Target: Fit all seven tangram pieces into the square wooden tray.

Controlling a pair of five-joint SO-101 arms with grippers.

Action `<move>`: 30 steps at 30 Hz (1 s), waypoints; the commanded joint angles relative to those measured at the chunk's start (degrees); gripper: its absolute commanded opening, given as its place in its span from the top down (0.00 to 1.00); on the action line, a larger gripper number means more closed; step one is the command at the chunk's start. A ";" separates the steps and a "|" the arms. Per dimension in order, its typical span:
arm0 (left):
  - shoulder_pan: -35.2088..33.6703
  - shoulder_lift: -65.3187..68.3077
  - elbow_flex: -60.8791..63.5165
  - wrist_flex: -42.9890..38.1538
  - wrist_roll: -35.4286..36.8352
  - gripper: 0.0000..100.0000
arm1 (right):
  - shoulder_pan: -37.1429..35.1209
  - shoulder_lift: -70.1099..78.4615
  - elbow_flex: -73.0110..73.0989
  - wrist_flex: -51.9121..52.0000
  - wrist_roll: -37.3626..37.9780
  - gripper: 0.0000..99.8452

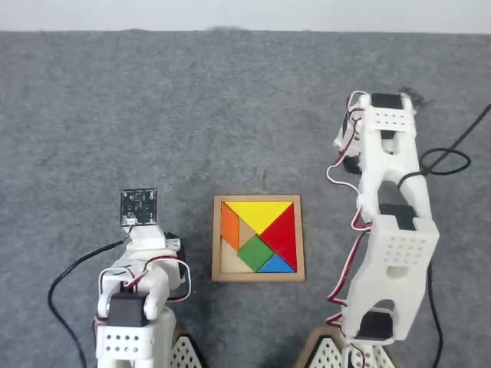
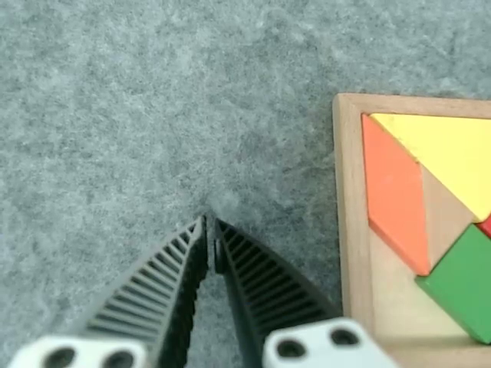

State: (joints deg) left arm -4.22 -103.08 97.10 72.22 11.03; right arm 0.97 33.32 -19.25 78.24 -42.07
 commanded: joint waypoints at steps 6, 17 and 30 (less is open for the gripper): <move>-0.35 -1.14 -0.66 0.09 -0.53 0.99 | 2.33 -4.18 -1.85 -11.91 -3.78 0.85; -0.35 -1.14 -0.66 0.09 -0.53 0.99 | 3.65 5.58 -4.84 -17.45 -11.08 0.74; -0.35 -1.14 -0.66 0.09 -0.53 0.99 | 3.12 9.54 -7.47 -8.57 -8.35 0.97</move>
State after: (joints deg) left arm -4.22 -103.08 97.10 72.22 11.03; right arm 4.92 42.55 -24.26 68.92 -52.62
